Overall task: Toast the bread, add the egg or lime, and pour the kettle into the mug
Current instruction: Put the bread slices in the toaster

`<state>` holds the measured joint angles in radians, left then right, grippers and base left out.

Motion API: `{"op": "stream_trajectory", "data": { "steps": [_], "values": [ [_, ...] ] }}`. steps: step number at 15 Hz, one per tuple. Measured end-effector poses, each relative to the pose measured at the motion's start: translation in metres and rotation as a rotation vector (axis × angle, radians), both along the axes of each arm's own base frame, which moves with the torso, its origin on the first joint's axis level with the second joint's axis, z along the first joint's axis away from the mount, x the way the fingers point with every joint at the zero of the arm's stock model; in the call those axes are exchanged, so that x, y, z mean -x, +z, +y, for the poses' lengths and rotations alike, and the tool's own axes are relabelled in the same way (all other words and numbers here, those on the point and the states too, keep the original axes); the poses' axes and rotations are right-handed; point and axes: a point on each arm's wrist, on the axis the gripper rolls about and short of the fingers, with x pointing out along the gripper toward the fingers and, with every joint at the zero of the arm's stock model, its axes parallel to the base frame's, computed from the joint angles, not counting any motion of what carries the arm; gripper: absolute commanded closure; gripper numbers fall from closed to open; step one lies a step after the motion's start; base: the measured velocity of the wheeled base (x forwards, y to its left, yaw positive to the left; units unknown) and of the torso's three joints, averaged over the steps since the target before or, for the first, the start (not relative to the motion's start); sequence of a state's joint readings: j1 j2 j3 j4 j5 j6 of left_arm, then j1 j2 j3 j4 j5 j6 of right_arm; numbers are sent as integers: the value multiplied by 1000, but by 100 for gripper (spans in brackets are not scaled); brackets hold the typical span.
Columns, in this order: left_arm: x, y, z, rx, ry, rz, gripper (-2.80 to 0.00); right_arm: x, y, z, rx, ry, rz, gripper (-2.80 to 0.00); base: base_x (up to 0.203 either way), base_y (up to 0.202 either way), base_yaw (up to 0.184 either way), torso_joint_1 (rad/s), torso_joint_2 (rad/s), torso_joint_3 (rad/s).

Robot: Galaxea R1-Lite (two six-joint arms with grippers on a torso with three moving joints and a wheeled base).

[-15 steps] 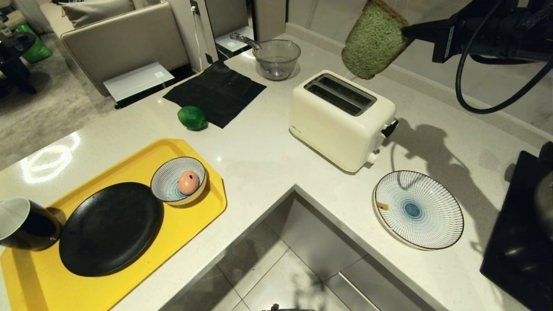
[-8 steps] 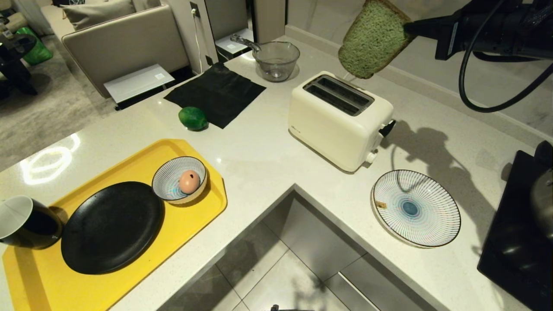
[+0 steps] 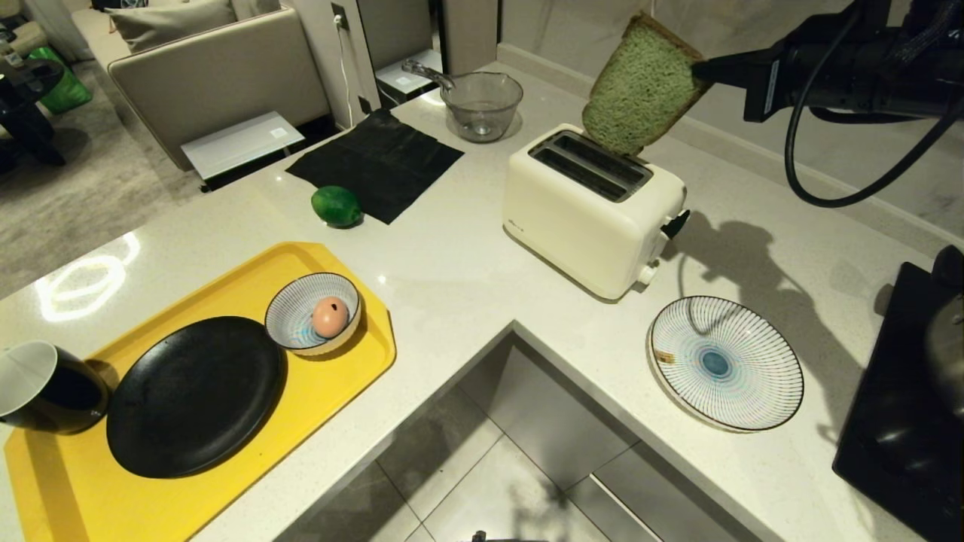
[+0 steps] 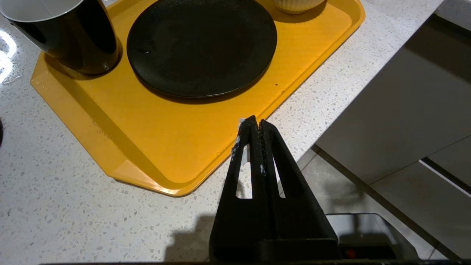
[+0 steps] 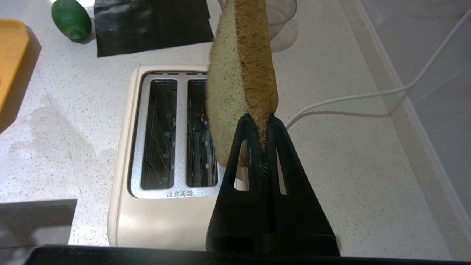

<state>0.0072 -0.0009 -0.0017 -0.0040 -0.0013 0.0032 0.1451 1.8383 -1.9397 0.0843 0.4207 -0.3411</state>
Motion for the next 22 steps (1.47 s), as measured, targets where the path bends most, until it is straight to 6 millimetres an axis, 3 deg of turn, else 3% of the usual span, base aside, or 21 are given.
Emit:
{"op": "stream_trajectory", "data": {
  "steps": [22],
  "values": [
    [0, 0, 0, 0, 0, 0, 0, -23, -33, 4, 48, 6, 80, 0, 0, 0, 0, 0, 0, 0]
  ]
}}
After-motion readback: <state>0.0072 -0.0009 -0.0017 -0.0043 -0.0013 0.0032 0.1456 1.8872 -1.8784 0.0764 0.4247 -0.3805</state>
